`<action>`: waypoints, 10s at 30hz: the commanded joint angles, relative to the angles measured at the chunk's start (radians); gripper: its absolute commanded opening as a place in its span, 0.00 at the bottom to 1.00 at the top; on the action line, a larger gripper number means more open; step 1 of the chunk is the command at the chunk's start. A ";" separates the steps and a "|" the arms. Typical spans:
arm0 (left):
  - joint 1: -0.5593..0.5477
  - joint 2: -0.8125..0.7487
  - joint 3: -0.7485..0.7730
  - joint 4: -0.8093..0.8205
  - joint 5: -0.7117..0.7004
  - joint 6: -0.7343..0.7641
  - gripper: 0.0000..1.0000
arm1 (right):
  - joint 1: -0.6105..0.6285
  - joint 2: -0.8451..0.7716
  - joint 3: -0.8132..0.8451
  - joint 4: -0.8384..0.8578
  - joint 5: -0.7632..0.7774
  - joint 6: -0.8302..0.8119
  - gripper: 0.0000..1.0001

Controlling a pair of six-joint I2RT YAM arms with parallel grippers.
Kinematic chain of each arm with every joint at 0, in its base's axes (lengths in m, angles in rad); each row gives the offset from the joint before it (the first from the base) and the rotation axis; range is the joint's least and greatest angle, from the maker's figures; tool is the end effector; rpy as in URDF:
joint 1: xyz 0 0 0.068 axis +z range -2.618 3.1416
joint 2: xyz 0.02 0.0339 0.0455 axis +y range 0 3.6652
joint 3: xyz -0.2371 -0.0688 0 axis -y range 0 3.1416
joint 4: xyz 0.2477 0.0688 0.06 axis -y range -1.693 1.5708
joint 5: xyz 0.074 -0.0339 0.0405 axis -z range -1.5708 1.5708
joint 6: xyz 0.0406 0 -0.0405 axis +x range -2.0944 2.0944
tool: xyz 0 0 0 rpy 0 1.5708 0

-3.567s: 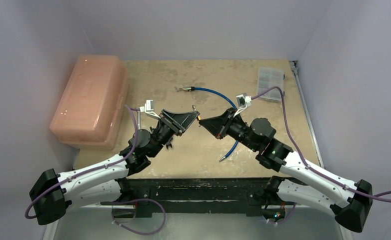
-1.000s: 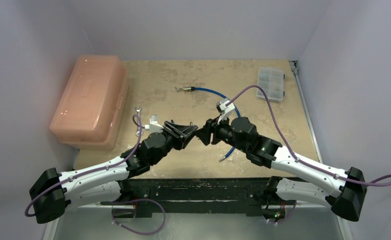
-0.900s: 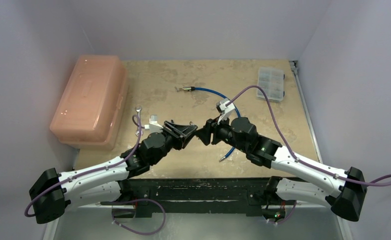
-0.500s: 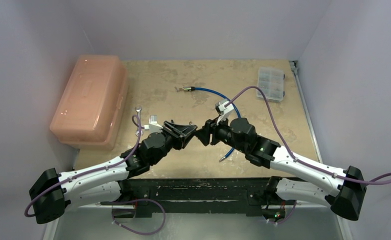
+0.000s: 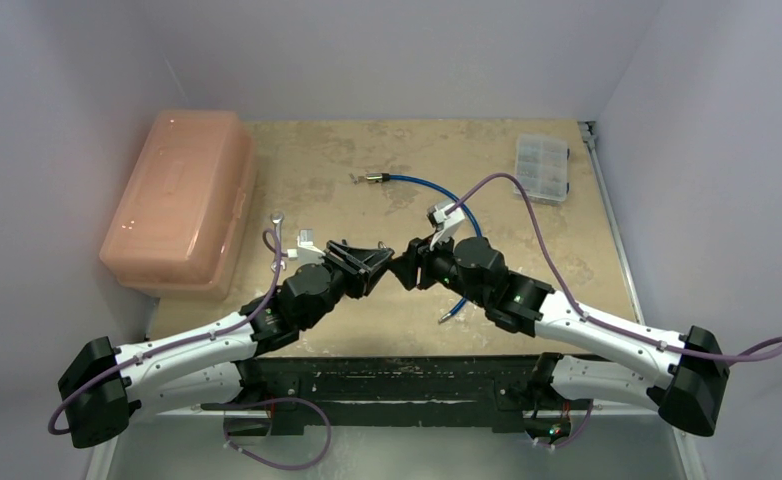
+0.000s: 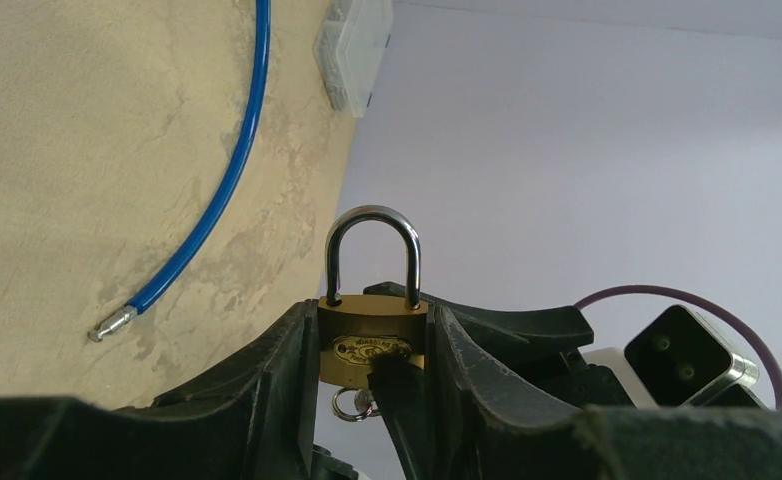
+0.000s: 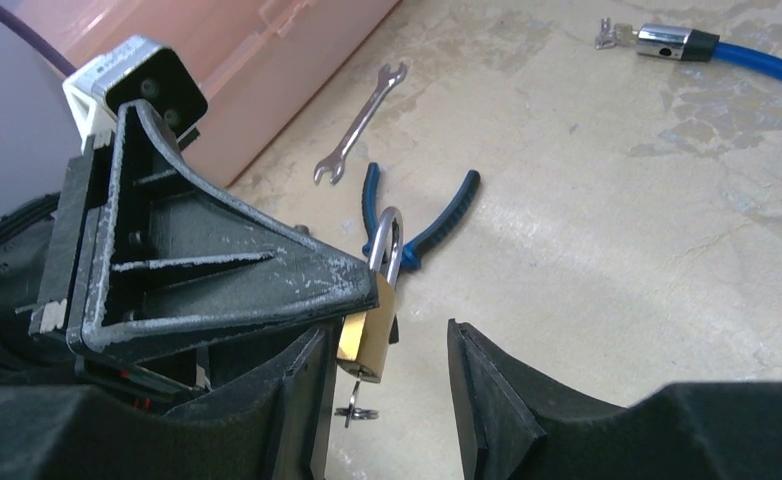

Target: Unlock with the key

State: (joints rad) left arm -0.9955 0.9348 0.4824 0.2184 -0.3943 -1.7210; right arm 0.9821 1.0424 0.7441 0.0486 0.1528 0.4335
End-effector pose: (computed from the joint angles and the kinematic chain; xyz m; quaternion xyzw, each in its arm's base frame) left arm 0.1418 -0.1900 0.2241 -0.3866 0.6765 -0.5616 0.2785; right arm 0.1525 0.2173 0.2746 -0.1682 0.7706 0.3520 0.5040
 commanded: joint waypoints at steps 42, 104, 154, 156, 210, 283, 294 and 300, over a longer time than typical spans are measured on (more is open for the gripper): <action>-0.003 -0.140 -0.103 0.295 -0.034 0.290 0.70 | 0.105 -0.203 -0.110 0.178 -0.026 0.103 0.00; -0.003 0.029 0.230 -0.185 0.078 0.310 0.49 | 0.105 -0.122 -0.112 0.046 0.176 -0.181 0.00; -0.002 -0.176 0.407 -0.511 -0.135 0.886 0.99 | 0.106 -0.102 -0.277 0.319 -0.051 0.200 0.00; -0.002 -0.158 0.478 -0.625 -0.181 0.977 0.99 | 0.105 -0.092 -0.281 0.341 -0.064 0.242 0.00; 0.053 -0.147 0.300 -0.555 -0.054 1.586 0.92 | -0.348 0.864 0.239 0.387 -0.566 0.421 0.21; 0.074 -0.206 0.303 -0.565 -0.039 1.581 0.90 | -0.399 -0.634 -0.141 -0.162 -0.158 0.129 0.99; 0.074 -0.205 0.301 -0.568 -0.057 1.581 0.90 | -0.398 -0.620 -0.202 -0.079 -0.151 0.164 0.99; 0.074 -0.205 0.300 -0.567 -0.058 1.582 0.90 | -0.399 -0.609 -0.244 -0.020 -0.233 0.165 0.99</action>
State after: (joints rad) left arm -0.9295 0.7372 0.7536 -0.3614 -0.4389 -0.1455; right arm 0.5877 0.4286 0.5293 -0.0540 -0.0299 0.5873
